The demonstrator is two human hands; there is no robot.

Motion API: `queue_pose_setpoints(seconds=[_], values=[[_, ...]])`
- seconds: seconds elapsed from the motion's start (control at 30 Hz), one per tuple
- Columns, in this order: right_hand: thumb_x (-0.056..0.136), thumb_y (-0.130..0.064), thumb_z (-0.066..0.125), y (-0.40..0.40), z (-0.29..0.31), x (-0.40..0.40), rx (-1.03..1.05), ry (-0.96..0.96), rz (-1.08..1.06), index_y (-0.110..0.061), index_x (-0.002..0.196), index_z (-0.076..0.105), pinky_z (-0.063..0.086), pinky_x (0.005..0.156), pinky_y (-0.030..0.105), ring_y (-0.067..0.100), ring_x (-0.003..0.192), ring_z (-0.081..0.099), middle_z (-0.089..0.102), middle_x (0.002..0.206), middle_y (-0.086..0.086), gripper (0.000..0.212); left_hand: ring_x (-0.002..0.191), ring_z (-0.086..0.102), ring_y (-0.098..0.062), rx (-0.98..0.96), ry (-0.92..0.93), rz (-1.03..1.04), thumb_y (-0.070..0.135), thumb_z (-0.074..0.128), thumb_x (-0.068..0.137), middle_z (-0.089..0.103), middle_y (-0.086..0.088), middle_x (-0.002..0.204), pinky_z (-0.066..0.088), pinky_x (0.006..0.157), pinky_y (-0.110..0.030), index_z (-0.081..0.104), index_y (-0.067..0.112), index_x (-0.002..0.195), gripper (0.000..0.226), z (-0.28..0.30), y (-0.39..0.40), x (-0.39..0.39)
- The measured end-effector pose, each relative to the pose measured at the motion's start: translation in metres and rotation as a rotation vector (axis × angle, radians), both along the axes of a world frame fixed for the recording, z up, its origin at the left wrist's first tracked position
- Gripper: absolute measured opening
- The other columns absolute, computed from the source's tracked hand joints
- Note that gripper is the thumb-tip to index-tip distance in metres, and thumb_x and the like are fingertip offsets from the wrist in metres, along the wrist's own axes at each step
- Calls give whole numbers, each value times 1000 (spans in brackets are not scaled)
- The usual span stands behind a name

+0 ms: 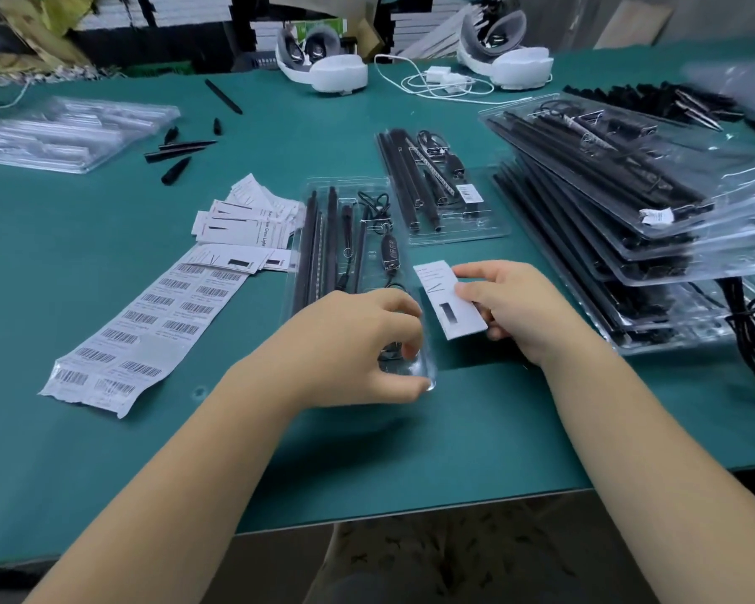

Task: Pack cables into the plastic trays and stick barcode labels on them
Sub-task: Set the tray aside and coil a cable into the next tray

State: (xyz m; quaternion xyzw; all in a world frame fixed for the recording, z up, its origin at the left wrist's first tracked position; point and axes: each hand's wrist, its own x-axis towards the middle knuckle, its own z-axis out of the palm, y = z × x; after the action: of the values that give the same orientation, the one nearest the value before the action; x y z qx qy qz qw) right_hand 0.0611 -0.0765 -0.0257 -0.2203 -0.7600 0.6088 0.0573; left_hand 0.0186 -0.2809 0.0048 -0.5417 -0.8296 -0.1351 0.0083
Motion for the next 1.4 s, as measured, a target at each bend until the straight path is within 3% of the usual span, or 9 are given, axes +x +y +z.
queue_pose_setpoints(seconds=[0.07,0.23,0.33,0.53,0.67,0.9,1.03,1.27,1.4], values=[[87,-9,54,4,3,2,10,-41,-19,-24,85,69,31,37,17,5,41,44,61,52,-10,21,65,55,-14,32,14,-41,45,63,80,63,11,116,40,63,-25,63,22,78,23,0,0,1],[78,-9,52,9,7,5,26,-121,-35,-20,80,75,42,60,28,20,62,56,68,70,3,26,67,63,-34,175,247,-132,24,39,90,68,-19,101,54,50,-43,61,-1,78,35,-16,7,11],[78,-5,51,6,10,9,-5,-113,68,-19,75,75,43,50,21,14,55,57,68,69,3,29,77,66,-44,173,271,-113,21,37,90,67,-25,105,56,55,-53,62,-5,80,37,-24,12,17],[77,-1,48,8,15,12,-73,-152,80,-14,79,75,39,41,18,11,47,51,61,67,6,31,70,66,-32,262,207,-48,19,38,88,67,-21,108,47,47,-32,60,-3,80,32,-16,12,18],[75,-3,47,17,18,14,-70,-148,33,-18,71,76,38,38,17,11,43,52,61,56,2,33,66,65,-37,299,66,1,22,34,90,64,-21,119,51,50,-39,57,-5,84,36,-15,12,18],[76,-2,44,22,18,12,-80,-121,-44,-24,62,76,36,37,15,8,38,49,59,46,-3,41,67,65,-35,245,101,-25,20,37,89,64,-22,115,47,52,-33,58,-4,83,33,-17,14,18],[81,2,51,8,14,10,-82,-103,111,-16,72,74,42,47,21,11,53,52,65,63,0,31,65,64,-32,249,126,-19,19,38,88,66,-21,112,45,50,-28,60,-3,82,32,-17,14,18],[88,-7,62,-1,5,5,-124,-14,109,-14,103,64,43,46,18,7,50,52,64,67,1,16,71,67,-35,246,120,-8,21,37,88,66,-23,113,48,52,-31,58,-3,80,33,-17,15,18],[82,-6,67,-18,-1,-2,97,36,69,-17,93,64,47,47,19,4,45,55,60,63,-5,16,65,65,-33,245,134,-5,20,38,87,67,-22,111,44,49,-28,58,-3,79,32,-16,15,18]])
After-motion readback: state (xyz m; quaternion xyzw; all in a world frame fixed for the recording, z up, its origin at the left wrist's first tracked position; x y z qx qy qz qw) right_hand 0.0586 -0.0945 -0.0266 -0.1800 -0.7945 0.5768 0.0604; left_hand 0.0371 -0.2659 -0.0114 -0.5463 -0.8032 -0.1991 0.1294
